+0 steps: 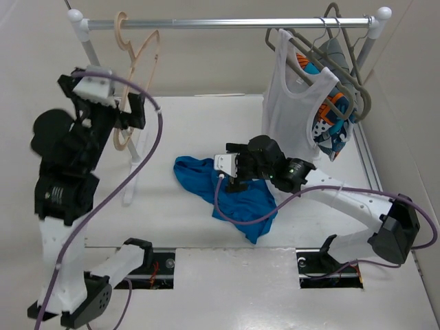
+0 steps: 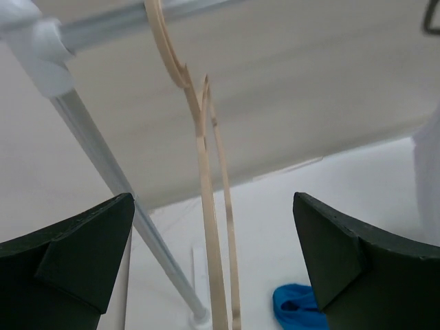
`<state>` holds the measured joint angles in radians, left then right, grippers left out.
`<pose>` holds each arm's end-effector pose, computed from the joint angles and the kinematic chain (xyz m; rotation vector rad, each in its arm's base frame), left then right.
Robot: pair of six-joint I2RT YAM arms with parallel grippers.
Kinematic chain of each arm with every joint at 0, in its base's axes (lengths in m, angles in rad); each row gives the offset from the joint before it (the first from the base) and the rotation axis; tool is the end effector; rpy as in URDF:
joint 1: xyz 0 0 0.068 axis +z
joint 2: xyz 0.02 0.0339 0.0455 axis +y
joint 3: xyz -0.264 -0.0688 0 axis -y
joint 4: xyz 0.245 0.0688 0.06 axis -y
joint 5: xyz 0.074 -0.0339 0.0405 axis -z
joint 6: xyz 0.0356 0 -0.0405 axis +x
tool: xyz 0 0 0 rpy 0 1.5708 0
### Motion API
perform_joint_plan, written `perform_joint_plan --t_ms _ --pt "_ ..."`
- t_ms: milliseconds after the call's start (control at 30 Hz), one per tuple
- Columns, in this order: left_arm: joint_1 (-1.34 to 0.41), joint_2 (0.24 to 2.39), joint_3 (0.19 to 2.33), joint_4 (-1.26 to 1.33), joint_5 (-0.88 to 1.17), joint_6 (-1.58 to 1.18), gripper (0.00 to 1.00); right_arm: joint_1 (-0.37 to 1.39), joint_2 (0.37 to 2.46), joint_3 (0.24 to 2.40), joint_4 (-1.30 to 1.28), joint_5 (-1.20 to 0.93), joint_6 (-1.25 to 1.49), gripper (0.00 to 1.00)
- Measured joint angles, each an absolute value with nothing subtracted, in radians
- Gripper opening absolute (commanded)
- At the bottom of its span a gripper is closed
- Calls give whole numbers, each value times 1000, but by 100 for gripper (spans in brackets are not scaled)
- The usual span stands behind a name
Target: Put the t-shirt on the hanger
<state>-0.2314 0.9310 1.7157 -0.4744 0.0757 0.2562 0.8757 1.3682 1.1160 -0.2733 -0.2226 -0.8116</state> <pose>0.0944 -0.0250 0.5743 0.3676 1.2067 -0.0263 0.1945 0.2455 0.3145 -1.6502 1.2883 0.2719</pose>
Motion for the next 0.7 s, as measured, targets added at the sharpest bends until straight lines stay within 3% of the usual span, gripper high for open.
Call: perform_joint_plan --t_ms 133,233,300,333,433,700 --pt "-231 1019 1684 -484 -14 258 99 878 1346 1101 -274 -216 -807 100" --pt "-228 1019 1626 -490 -47 262 70 878 1329 1097 -273 -208 -805 100" --pt "-228 1002 1589 -489 -56 260 43 878 1320 1097 -269 -205 -801 100" --pt "-228 988 1569 -489 -56 257 22 878 1317 1097 -269 -204 -799 100" --pt "-228 945 1520 -490 -55 246 0 878 1308 1097 -268 -201 -791 100" --pt "-227 870 1475 -440 -52 218 0 888 1301 1105 -286 -162 -777 100"
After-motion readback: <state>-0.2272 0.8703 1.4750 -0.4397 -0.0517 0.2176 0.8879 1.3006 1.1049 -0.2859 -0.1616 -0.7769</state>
